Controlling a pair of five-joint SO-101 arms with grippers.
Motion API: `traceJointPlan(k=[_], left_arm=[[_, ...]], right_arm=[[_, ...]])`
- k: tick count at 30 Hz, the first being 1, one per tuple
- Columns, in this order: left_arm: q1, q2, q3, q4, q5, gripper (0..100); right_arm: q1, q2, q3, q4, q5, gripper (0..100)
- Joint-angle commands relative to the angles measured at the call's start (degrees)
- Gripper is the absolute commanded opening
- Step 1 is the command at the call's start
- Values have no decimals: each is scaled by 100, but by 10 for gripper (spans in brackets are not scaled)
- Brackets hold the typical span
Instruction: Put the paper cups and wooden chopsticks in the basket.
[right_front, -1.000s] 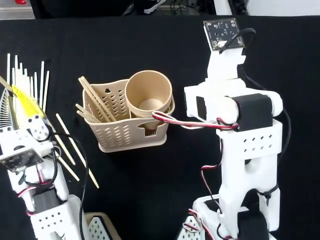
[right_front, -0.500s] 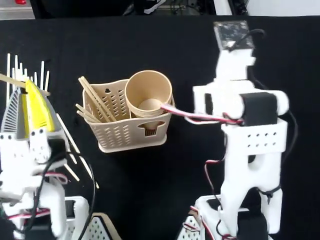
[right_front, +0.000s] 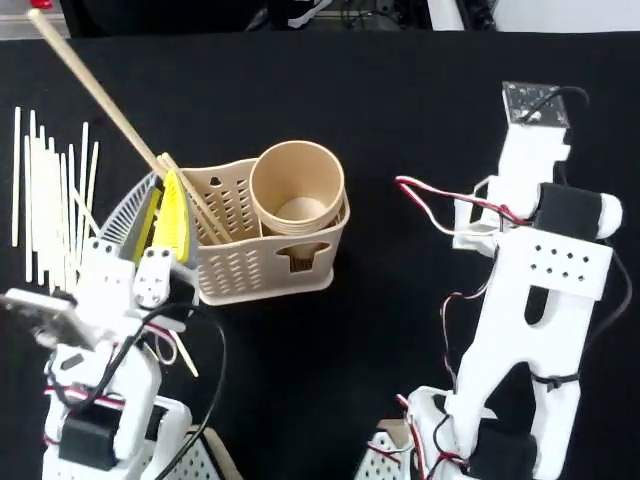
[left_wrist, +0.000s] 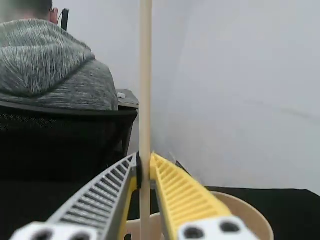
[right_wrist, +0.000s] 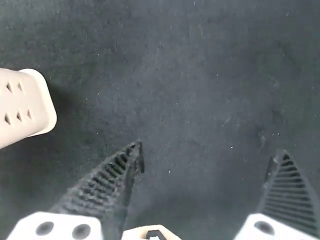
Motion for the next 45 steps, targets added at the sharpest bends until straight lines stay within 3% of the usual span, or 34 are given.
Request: traceJointPlan(k=[1, 5, 18, 21, 25, 29, 33, 45], left_arm=[[119, 70, 330, -246, -70, 34], [110, 79, 602, -237, -44, 94], [57, 35, 233, -202, -88, 98], [-330, 70, -1077, 712, -352, 98], [-1543, 369, -2870, 2338, -360, 126], [-2809, 1521, -3451, 3297, -360, 159], [-3635, 3086, -3292, 3578, -396, 159], [-3785, 6927, -2791, 2514, -413, 163]], right_arm=[[53, -136, 13, -132, 35, 382], [53, -154, 22, -123, 35, 382], [53, -171, 22, -105, 35, 382], [53, -171, 22, -105, 35, 382], [70, -154, 22, -123, 35, 382], [53, -145, 22, -123, 18, 382], [88, -154, 31, -79, 26, 382], [738, -136, 505, -132, 88, 382]])
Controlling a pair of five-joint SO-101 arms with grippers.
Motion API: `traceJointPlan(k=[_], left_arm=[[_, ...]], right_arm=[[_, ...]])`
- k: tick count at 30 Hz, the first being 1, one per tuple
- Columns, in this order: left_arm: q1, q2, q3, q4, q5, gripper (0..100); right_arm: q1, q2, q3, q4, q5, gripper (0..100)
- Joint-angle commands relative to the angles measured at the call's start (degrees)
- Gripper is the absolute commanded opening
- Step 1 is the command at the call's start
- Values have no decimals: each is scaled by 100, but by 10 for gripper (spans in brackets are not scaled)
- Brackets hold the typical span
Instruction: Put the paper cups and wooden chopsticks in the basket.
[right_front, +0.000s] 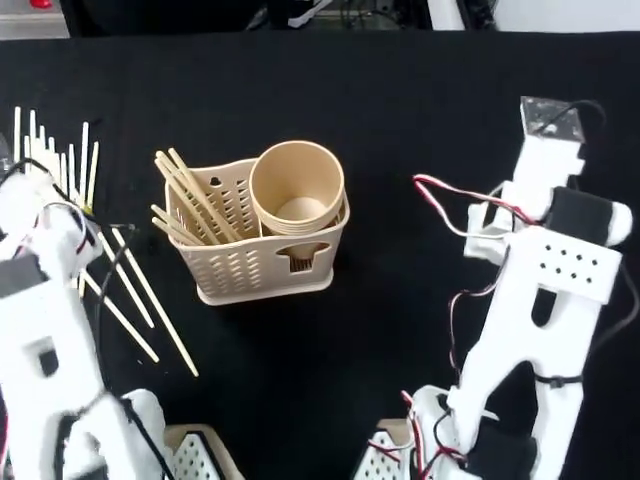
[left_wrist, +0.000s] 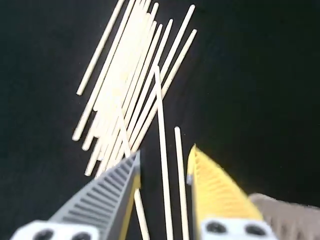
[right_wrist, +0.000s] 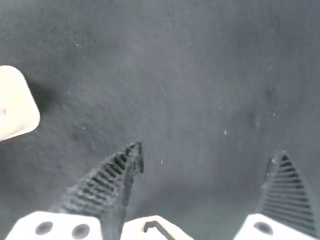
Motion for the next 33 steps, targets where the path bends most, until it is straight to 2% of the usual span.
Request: traceJointPlan(k=[1, 8, 13, 15, 18, 20, 26, 33], left_arm=[[-66, 1363, -48, -334, -18, 163], [-22, 3367, -382, -738, -18, 162], [418, 4000, -629, -721, -26, 158], [409, 3947, -611, -721, -44, 127], [435, 3859, -611, -712, -422, 20], [462, 3789, -611, -712, -492, 44], [470, 3112, -611, -615, -492, 29], [426, 1073, -664, 211, -492, 29]], right_arm=[[220, -136, 136, -88, 193, 382], [255, -171, 1121, -659, 475, 382], [255, -171, 1807, -1116, 475, 382], [255, -171, 2018, -1275, 475, 382], [255, -171, 2246, -1468, 475, 382], [255, -171, 2316, -1512, 475, 382], [255, -171, 2343, -1495, 475, 382], [264, -171, 2352, -1486, 475, 382]])
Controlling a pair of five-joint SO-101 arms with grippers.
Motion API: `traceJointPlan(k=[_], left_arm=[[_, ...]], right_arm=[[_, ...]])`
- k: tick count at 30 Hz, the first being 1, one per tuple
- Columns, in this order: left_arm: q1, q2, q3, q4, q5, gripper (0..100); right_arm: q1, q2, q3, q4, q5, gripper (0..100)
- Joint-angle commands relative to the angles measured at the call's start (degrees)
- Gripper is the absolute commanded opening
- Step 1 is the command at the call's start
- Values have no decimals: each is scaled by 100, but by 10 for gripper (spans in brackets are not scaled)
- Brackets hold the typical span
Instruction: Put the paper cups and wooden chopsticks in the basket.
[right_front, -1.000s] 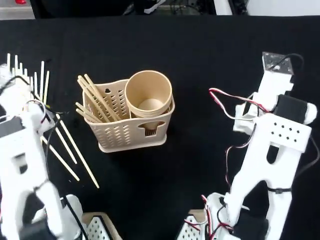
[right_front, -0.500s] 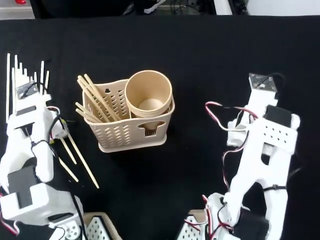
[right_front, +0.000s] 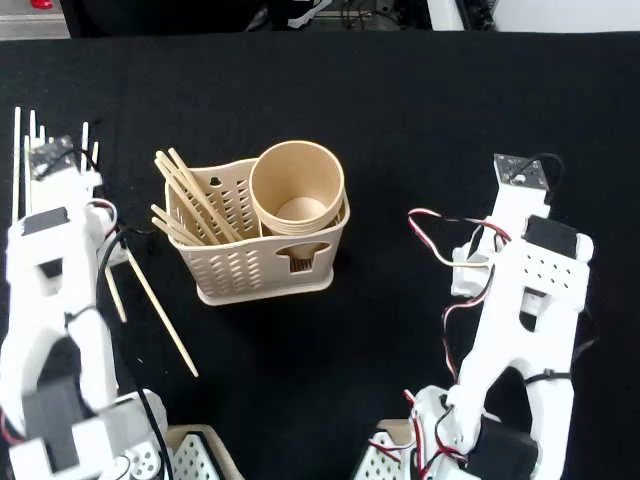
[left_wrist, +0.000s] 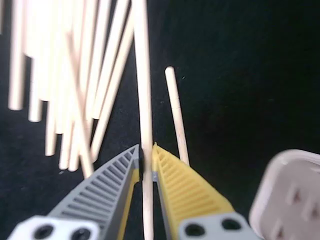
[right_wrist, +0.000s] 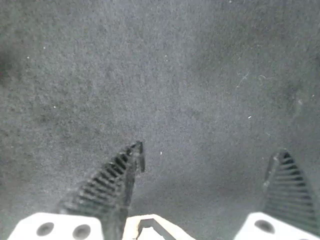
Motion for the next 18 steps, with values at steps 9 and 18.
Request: traceJointPlan(k=[9, 18], left_arm=[[66, -5495, -699, 211, -79, 29], [2026, -6954, -708, -3305, -62, 29]], right_arm=[[88, -171, -22, -44, 35, 382], [44, -171, -13, -18, -9, 382]])
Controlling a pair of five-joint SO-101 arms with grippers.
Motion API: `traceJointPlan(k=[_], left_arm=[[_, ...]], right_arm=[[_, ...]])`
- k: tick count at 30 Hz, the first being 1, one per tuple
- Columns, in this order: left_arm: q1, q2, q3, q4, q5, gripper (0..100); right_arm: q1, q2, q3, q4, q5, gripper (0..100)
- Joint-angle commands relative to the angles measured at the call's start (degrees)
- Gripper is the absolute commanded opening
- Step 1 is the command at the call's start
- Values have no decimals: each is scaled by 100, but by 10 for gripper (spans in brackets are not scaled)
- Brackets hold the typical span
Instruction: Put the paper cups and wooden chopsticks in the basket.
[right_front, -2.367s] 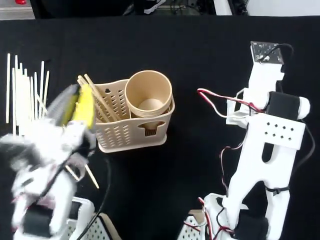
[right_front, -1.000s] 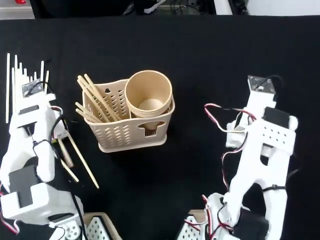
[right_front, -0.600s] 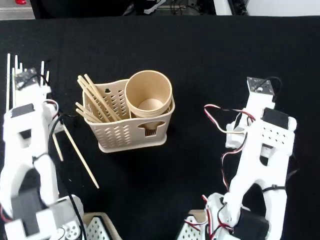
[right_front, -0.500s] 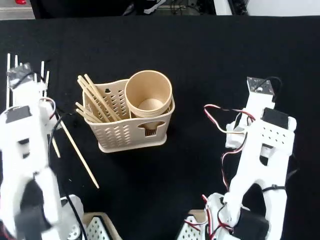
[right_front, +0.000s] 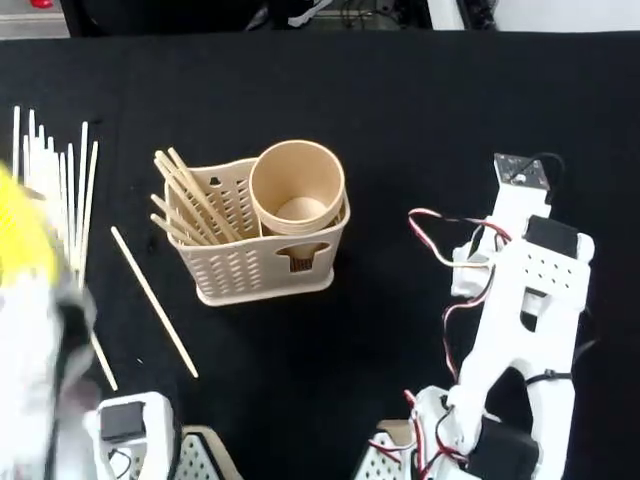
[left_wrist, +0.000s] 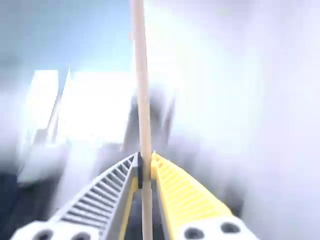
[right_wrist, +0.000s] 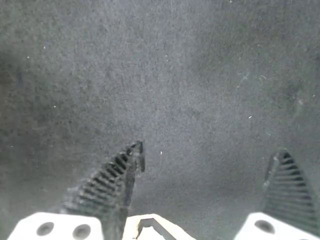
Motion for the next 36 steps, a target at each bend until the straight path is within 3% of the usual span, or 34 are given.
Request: traceJointPlan(k=[1, 8, 16, 20, 25, 36], left_arm=[[1130, 176, -48, -1231, 9, 29], [1903, 659, 989, -677, 721, 28], [2686, 290, 3398, -1099, 158, 28], [2668, -308, 4664, -1626, 62, 28], [2659, -1090, 5604, -1679, 70, 72], [2237, -1424, 5666, -1644, 123, 91]], right_arm=[[79, -163, 4, -18, -9, 382], [88, -171, 541, -352, 0, 382], [88, -136, 919, -1020, 35, 382], [88, -136, 1235, -1442, 35, 382], [79, -136, 1411, -1679, 35, 382], [79, -136, 1411, -1679, 35, 382]])
